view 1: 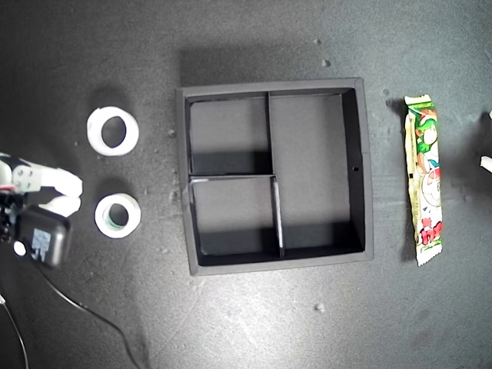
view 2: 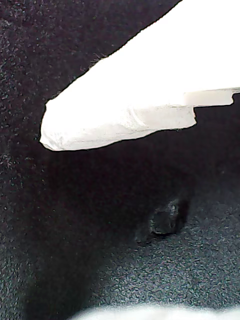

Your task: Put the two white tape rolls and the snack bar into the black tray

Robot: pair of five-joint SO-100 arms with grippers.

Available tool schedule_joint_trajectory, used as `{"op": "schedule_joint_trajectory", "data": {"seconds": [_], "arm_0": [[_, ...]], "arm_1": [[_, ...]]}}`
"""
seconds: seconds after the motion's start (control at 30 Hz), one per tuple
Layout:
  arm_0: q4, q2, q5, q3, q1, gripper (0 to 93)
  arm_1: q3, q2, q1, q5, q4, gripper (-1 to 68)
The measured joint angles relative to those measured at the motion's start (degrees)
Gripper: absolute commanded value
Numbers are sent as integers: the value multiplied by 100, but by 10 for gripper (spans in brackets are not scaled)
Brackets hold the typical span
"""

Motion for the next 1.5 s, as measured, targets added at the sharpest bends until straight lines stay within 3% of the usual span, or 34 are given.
{"op": "schedule_joint_trajectory", "data": {"seconds": [0.1, 0.17, 0.43, 0.47, 0.53, 0.67, 0.77, 0.9, 0.97, 1.23, 1.5], "arm_0": [[-123, 0, 62, 0, 70, 84], [-141, 0, 62, 0, 79, 1], [-176, 0, 211, 0, -193, 29], [-185, 0, 246, 0, -193, 55], [-185, 0, 281, 0, -193, 90], [-316, 0, 422, -97, -193, 121], [-369, 0, 677, -334, -325, 123], [-378, 0, 1213, -861, -606, 117], [-378, -149, 1477, -1310, -747, 119], [-79, -3911, 2303, -4465, -958, 129], [457, -6240, 1934, -5353, -1116, 161]], "arm_1": [[0, -26, 97, 0, 0, -2], [0, -26, 18, 0, -70, -3], [0, -26, -114, 0, -229, -3], [0, -26, -158, 0, -246, 8], [0, -26, -193, 0, -272, 93], [0, -26, -202, 0, -272, 141], [0, -26, -202, 0, -272, 104], [0, -26, -202, 0, -272, 0], [0, -26, -149, 0, -255, -2], [0, -26, -35, 0, -35, 1], [0, -26, -404, 0, -255, 74]]}}
